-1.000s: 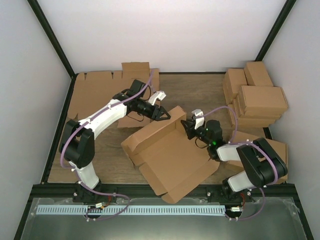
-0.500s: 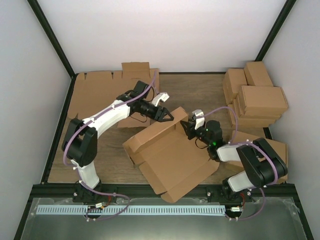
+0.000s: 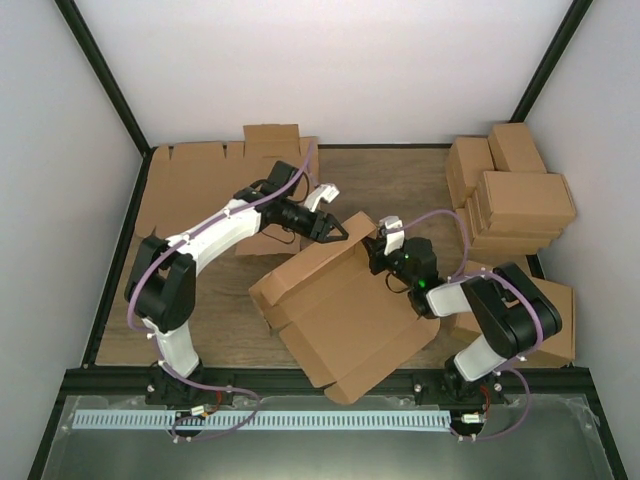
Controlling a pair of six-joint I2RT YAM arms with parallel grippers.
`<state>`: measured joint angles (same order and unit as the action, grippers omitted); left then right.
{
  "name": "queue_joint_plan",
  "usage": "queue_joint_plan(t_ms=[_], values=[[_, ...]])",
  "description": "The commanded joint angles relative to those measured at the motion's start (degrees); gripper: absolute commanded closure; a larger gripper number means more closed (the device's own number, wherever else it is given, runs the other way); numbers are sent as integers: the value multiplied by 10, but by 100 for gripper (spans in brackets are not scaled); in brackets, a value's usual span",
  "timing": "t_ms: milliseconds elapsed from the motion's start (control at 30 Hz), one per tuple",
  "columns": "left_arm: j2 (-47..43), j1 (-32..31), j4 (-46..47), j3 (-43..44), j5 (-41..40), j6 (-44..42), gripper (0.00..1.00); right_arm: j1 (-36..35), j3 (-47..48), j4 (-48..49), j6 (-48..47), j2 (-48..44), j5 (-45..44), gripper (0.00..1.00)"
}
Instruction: Fold the paper box
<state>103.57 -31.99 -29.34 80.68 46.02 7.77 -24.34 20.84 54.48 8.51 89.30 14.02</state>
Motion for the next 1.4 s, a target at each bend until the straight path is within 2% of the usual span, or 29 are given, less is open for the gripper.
queue_joint_plan(t_ms=[0,100,300,533,700,867,933,1167,1367], values=[[8,-12,-7,4,6,2,44,-17,9,25,-1,-1,-95,94],[5,-13,-2,-8,1,8,44,-20,6,21,-4,-3,-112,99],[-4,-18,9,-18,-17,25,42,-21,1,27,-9,-12,-114,99],[-24,-18,26,-23,-79,52,34,-21,5,31,-9,-4,-105,75],[-26,-18,63,-32,-101,81,32,-21,9,43,-1,12,-109,68],[-27,-23,84,-35,-107,96,27,-20,14,61,19,49,-99,67],[-29,-28,82,-31,-118,93,26,-20,14,65,26,61,-97,68],[-23,-29,72,-2,-145,58,25,-21,5,58,29,42,-100,83],[-36,-32,115,9,-158,29,24,-21,-18,36,19,-4,-105,91]])
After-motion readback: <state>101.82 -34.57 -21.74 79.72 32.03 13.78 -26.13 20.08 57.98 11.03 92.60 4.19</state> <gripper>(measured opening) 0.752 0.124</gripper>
